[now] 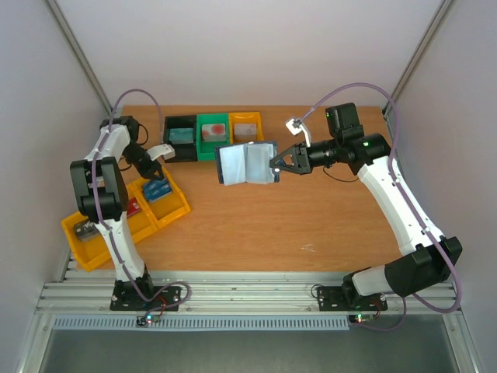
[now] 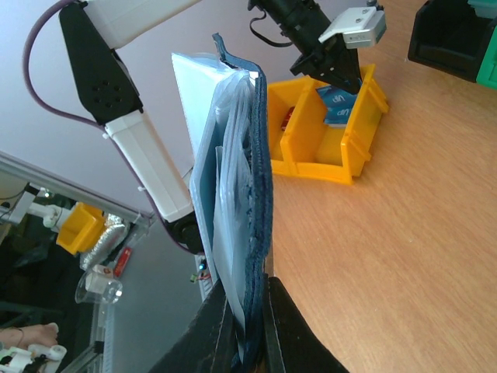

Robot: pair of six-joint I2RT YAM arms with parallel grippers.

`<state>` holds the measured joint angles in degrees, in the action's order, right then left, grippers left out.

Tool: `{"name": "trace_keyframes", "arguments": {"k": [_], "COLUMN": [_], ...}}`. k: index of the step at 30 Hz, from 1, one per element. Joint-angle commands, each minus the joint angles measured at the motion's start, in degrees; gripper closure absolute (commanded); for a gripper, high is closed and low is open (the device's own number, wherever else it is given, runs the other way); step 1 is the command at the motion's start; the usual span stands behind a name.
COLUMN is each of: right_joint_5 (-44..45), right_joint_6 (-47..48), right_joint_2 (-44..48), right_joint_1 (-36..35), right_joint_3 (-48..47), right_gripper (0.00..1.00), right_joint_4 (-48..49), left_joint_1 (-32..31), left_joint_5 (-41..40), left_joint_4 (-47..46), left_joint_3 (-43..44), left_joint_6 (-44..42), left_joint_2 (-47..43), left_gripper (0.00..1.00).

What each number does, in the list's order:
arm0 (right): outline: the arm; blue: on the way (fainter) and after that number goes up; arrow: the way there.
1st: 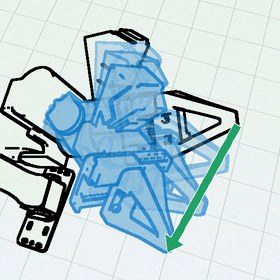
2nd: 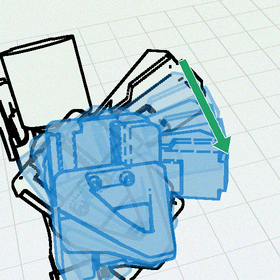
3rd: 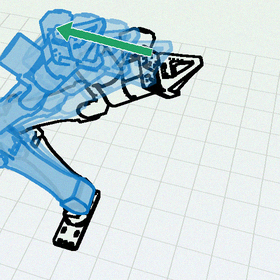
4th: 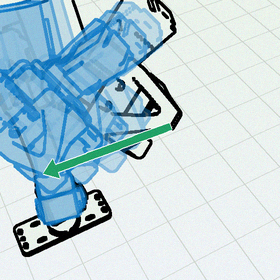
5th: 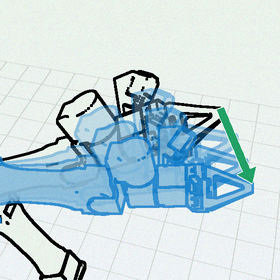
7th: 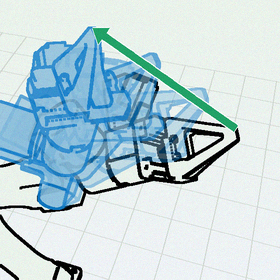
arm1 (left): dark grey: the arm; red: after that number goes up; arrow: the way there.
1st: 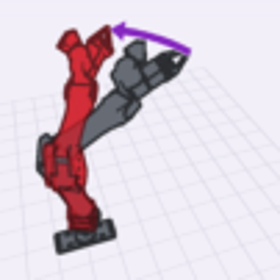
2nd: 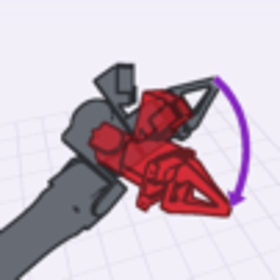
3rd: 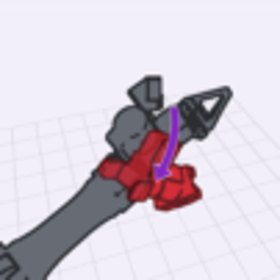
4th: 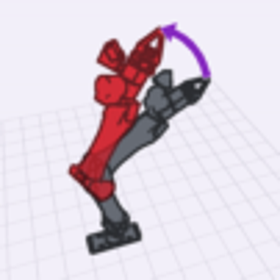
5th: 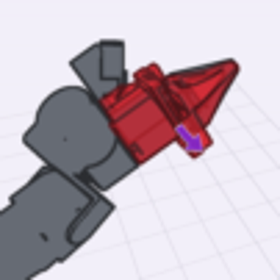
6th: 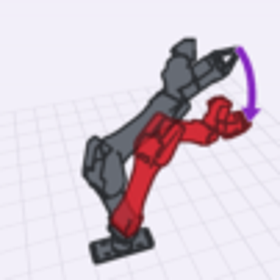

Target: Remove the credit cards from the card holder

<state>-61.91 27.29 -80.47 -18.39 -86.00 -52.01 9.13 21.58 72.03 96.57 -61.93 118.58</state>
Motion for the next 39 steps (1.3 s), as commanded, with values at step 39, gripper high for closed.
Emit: {"name": "trace_keyframes", "arguments": {"k": [39], "right_joint_5": [-0.4], "right_joint_6": [-0.3], "right_joint_2": [2.0], "right_joint_1": [-0.9], "right_joint_3": [-1.5], "right_gripper": [0.96], "right_joint_4": [0.9], "left_joint_1": [-1.5], "left_joint_5": [5.9], "left_joint_4": [-6.2], "left_joint_3": [-2.5], "left_joint_6": [-5.6], "left_joint_2": [-11.4], "left_gripper": [0.75]}}
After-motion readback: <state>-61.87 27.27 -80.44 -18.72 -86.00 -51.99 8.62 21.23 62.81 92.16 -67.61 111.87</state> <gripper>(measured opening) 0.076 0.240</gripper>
